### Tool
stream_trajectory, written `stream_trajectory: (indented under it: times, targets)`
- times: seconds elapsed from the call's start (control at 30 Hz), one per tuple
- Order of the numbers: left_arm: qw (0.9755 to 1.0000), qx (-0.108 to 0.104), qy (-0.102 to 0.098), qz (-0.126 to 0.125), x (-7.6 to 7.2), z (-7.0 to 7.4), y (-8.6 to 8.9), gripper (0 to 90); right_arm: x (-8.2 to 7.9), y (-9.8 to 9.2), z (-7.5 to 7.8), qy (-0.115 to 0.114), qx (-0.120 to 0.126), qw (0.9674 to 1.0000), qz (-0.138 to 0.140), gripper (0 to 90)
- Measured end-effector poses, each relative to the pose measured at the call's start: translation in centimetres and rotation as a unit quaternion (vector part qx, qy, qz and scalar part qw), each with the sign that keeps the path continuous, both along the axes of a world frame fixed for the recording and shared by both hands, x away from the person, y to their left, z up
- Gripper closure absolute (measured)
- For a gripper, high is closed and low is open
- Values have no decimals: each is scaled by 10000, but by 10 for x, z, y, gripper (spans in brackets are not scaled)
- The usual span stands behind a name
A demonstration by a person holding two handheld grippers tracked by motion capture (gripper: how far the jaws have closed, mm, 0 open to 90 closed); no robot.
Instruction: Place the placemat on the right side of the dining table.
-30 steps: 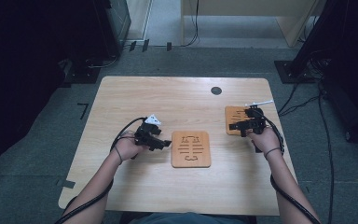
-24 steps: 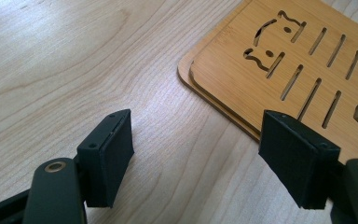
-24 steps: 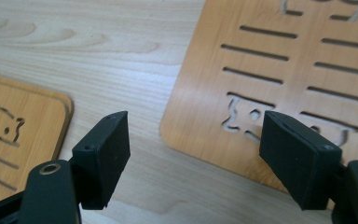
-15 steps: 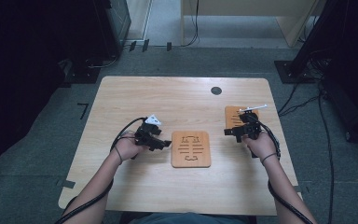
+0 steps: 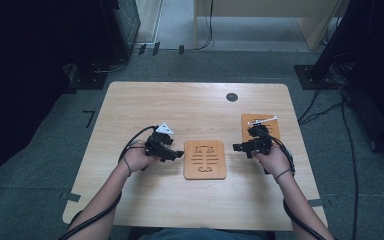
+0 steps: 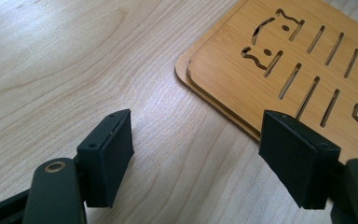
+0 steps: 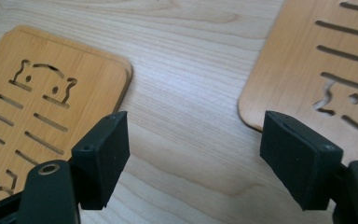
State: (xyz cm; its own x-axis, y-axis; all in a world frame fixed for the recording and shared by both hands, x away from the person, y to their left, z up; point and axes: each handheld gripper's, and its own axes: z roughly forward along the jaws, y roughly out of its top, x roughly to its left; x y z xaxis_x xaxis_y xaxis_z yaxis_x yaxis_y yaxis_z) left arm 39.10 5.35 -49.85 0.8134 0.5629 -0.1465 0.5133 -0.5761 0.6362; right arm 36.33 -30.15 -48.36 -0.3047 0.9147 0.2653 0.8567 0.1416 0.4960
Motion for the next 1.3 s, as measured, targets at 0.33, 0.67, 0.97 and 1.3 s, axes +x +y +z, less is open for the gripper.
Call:
stream_trajectory:
  times: [0.33, 0.67, 0.97, 1.3]
  targets:
    - [10000, 10, -2, -6, -1, 0, -1, 251, -7, 11, -3, -30, -29, 9998, 178, 238]
    - [10000, 39, 13, -48, -1, -1, -2, 250, -11, 24, -12, -146, -196, 9989, 391, 238]
    - [9999, 89, 6, -76, -1, -3, -2, 245, -13, 31, -16, -443, -311, 9971, 538, 211]
    - [9997, 35, -127, -192, -3, -6, -2, 200, -31, 35, -30, -1289, -692, 9841, 1003, 147]
